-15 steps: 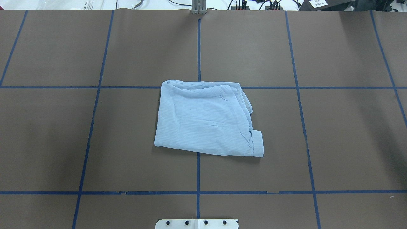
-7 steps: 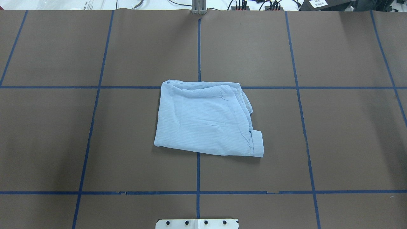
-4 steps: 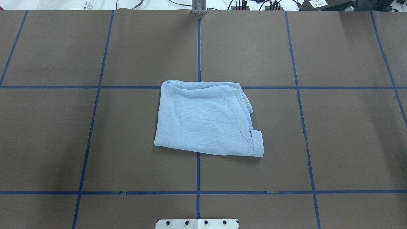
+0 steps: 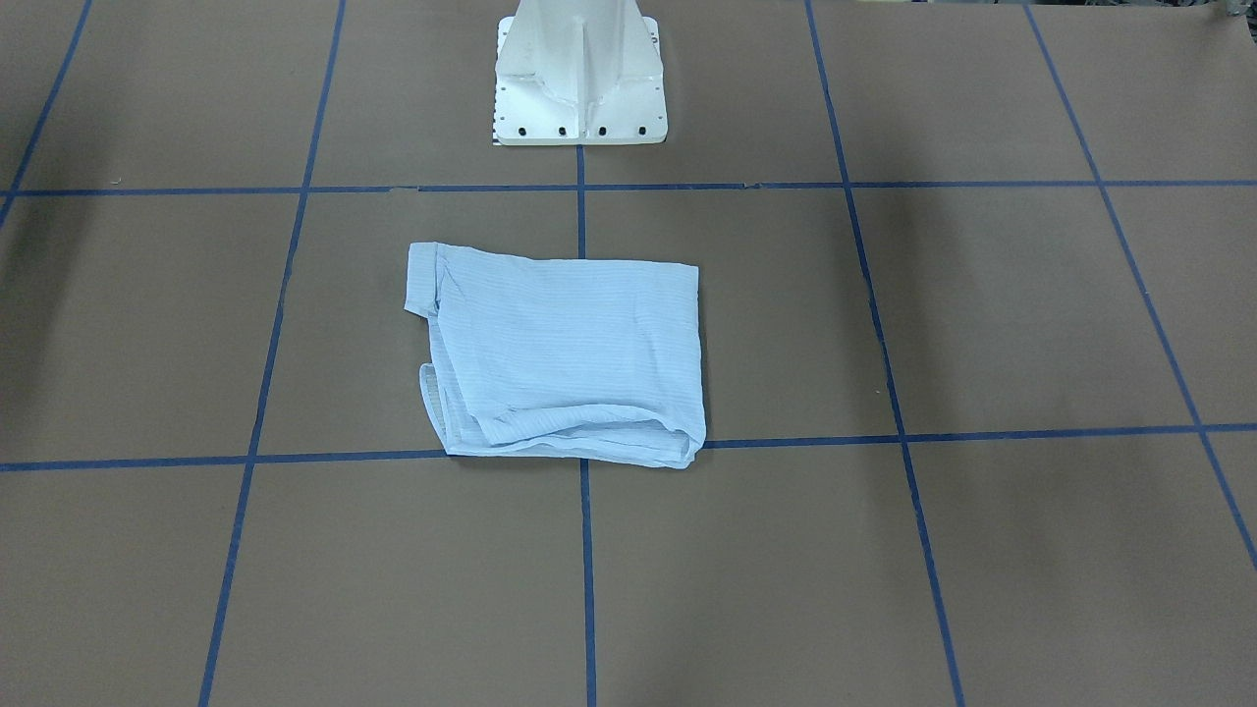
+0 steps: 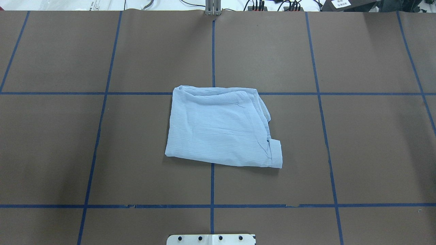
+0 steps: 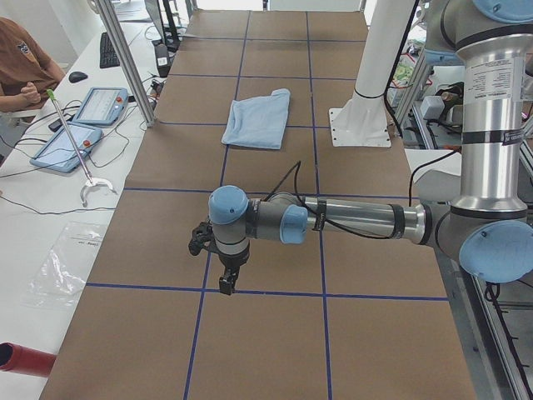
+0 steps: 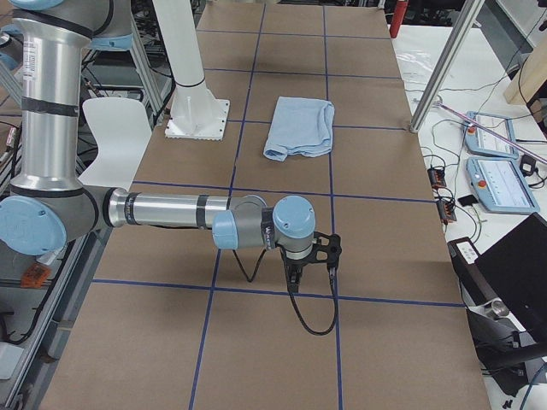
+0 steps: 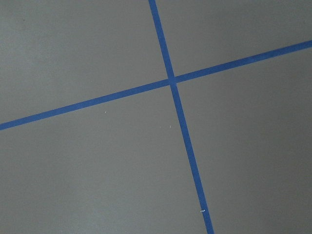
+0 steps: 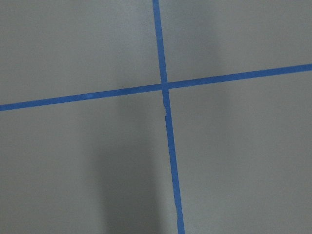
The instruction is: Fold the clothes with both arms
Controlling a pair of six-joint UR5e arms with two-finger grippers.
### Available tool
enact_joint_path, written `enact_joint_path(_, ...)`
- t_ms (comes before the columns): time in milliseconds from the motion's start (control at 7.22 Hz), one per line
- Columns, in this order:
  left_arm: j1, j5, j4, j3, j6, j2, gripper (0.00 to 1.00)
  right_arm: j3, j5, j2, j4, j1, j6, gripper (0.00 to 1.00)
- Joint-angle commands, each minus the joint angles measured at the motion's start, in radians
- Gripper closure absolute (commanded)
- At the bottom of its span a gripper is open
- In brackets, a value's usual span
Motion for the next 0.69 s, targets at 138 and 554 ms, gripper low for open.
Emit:
enact_joint_path(138, -0.001, -0.002, 0.003, 0.003, -0.082, -0.003, 0.0, 0.002, -0.002, -0.01, 0.002, 0.001, 0.0, 0.0)
enact_joint_path(554, -0.001, -0.051, -0.007, -0.003, -0.291, -0.006, 0.0, 0.0, -0.002, -0.01, 0.001, 0.001, 0.0, 0.0)
